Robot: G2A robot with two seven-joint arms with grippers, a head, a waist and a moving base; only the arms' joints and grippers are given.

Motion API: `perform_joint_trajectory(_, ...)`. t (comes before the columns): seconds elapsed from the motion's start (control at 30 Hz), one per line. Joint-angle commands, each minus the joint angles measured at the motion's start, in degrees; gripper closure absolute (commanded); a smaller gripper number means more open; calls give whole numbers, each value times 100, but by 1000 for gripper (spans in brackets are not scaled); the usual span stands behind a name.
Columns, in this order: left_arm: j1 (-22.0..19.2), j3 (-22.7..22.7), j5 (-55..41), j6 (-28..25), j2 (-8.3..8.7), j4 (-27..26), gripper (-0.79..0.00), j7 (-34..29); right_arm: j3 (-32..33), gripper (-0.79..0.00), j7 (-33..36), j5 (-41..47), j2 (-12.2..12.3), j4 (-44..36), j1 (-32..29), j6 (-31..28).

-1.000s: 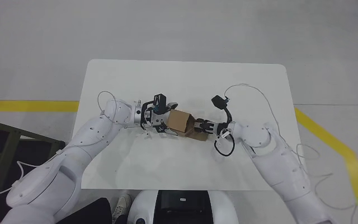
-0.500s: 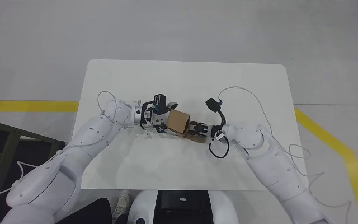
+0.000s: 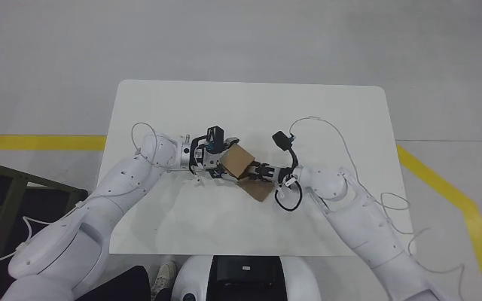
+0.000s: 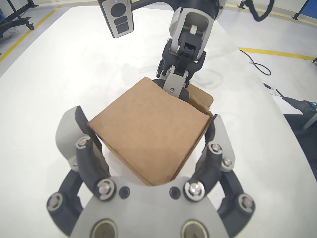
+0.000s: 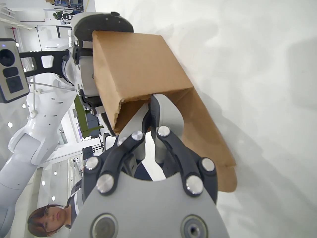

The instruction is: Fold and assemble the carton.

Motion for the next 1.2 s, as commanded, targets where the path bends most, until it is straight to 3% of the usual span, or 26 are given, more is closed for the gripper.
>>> perform_joint_trajectory(0.0, 0, 0, 0, 0, 0, 0, -785, 0, -30, 0, -4, -20, -13, 2, 15, 7)
perform_joint_trajectory(0.6, 0, 0, 0, 0, 0, 0, -785, 0, 756, 0, 416, -797, 306, -1490, -939, 827)
perform_joint_trajectory(0.83, 0, 0, 0, 0, 0, 0, -785, 0, 714, 0, 446, -669, 303, -1467, -1049, 844)
perform_joint_trajectory(1.17, 0, 0, 0, 0, 0, 0, -785, 0, 437, 0, -198, -115, 136, -885, -799, 589)
